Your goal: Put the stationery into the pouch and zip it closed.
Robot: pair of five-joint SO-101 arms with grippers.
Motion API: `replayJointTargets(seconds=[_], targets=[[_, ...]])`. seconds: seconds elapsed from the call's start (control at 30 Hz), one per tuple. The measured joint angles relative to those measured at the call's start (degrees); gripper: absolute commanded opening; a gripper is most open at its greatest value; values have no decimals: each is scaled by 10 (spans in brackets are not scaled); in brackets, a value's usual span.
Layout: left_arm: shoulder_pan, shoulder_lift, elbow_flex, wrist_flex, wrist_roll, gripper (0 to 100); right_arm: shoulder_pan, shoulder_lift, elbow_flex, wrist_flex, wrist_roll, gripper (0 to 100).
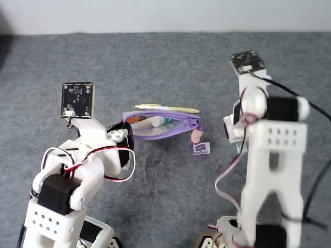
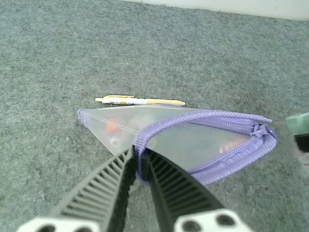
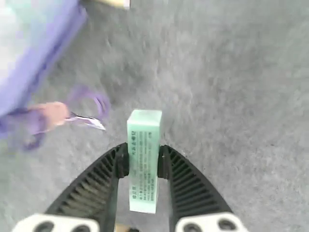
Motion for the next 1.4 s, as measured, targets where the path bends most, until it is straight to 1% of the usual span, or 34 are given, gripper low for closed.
replayJointTargets(seconds=[0.17,0.27,0.43,0.57,0.67,0.77,0.9,1.0,1.1,1.33,1.4], targets=[[0,0,0,0,0,13,-73,-146,0,0,-68,8],[0,0,0,0,0,13,-124,-228,0,-7,-130,8],[0,0,0,0,0,13,-221,-323,0,-69,-226,8],[0,0,0,0,0,13,-306,-334,-1,-145,-251,8],[0,0,0,0,0,13,-352,-341,37,-210,-253,8],[0,0,0,0,0,13,-366,-349,104,-288,-253,8],[0,0,0,0,0,13,-373,-404,220,-416,-194,8],[0,0,0,0,0,13,-392,-461,320,-501,-155,8],[0,0,0,0,0,13,-407,-496,403,-549,-136,8],[0,0,0,0,0,13,-412,-498,530,-666,-86,8],[0,0,0,0,0,13,-413,-498,564,-681,-79,9]])
